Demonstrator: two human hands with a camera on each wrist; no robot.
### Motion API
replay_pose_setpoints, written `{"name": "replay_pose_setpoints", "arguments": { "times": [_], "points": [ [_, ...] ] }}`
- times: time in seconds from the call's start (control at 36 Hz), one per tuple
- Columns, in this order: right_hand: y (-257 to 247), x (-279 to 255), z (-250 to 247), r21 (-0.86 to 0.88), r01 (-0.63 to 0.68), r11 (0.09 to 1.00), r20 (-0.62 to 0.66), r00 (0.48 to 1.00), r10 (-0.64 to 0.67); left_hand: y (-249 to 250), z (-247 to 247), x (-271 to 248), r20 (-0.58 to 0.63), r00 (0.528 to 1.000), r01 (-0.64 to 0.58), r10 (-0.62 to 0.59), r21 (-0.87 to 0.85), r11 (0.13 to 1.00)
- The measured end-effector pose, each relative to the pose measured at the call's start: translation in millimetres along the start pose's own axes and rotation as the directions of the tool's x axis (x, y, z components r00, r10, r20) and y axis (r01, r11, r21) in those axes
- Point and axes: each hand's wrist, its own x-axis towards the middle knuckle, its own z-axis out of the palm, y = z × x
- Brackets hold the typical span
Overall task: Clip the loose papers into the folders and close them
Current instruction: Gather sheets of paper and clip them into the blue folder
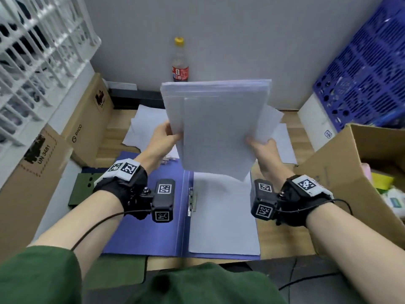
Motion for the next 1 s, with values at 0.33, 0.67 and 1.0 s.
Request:
{"name": "replay_pose_setpoints", "arguments": {
  "times": [0.33,0.67,1.0],
  "points": [
    [48,-15,-7,-0.252,-0.175,0.952,0.118,0.971,0.21,-25,18,-28,0.299,0.945,0.063,-0.137,0.244,0.968],
    [-3,-1,8,-0.065,-0.007,0.998,0.088,0.996,0.013,16,23,-14,0.026,1.0,0.013,-0.013,0.001,1.0],
    [52,-18,-10,-0.269,-0.163,0.949,0.192,0.957,0.219,-27,14,-29,0.078,0.977,0.194,-0.196,0.035,0.98]
  ]
}}
